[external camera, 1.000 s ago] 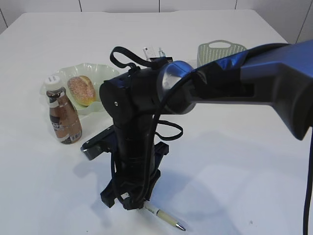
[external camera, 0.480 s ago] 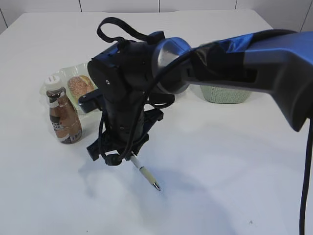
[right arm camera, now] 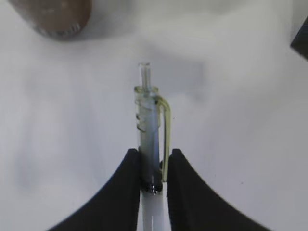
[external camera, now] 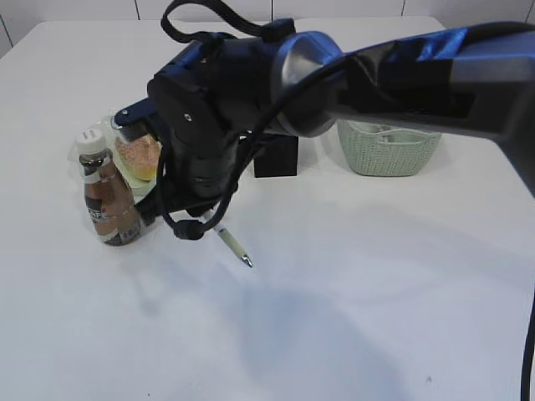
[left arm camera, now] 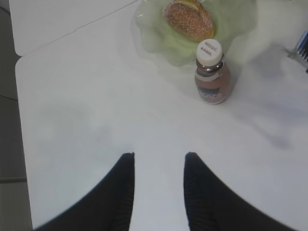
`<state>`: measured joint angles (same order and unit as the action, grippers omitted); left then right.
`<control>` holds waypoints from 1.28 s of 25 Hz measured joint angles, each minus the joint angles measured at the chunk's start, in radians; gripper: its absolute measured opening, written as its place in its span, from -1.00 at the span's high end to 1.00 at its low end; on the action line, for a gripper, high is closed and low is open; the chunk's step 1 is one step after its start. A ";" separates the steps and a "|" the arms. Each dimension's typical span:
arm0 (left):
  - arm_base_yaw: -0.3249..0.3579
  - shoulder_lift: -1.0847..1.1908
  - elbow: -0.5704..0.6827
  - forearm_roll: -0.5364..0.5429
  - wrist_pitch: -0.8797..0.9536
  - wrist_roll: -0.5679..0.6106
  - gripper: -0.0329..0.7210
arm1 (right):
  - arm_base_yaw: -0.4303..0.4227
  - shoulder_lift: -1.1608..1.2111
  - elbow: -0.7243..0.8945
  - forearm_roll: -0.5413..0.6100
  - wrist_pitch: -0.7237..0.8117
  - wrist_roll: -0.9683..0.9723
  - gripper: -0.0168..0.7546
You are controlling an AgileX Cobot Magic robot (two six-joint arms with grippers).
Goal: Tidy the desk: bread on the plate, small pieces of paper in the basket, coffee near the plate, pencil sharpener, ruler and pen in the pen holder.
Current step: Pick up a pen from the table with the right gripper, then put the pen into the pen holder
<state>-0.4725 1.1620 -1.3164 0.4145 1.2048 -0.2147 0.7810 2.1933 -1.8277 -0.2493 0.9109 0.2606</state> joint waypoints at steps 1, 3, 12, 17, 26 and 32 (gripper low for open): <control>0.000 0.002 0.000 0.000 0.000 0.000 0.28 | 0.000 -0.007 0.000 -0.019 -0.017 0.005 0.59; 0.000 0.011 0.000 0.000 -0.002 0.000 0.28 | 0.000 -0.022 0.000 -0.059 -0.062 0.016 0.59; 0.000 0.026 0.000 0.000 -0.028 0.000 0.27 | -0.021 -0.077 0.000 -0.141 -0.180 0.062 0.59; 0.000 0.026 0.000 0.000 -0.050 0.000 0.28 | -0.066 -0.092 0.000 -0.151 -0.200 0.064 0.59; 0.000 0.026 0.000 0.000 -0.113 0.000 0.28 | -0.139 -0.149 0.000 -0.215 -0.331 0.065 0.59; 0.000 0.026 0.000 0.000 -0.149 0.000 0.28 | -0.145 -0.154 0.000 -0.362 -0.471 0.130 0.59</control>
<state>-0.4725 1.1875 -1.3164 0.4145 1.0554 -0.2147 0.6361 2.0397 -1.8277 -0.6110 0.4396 0.3904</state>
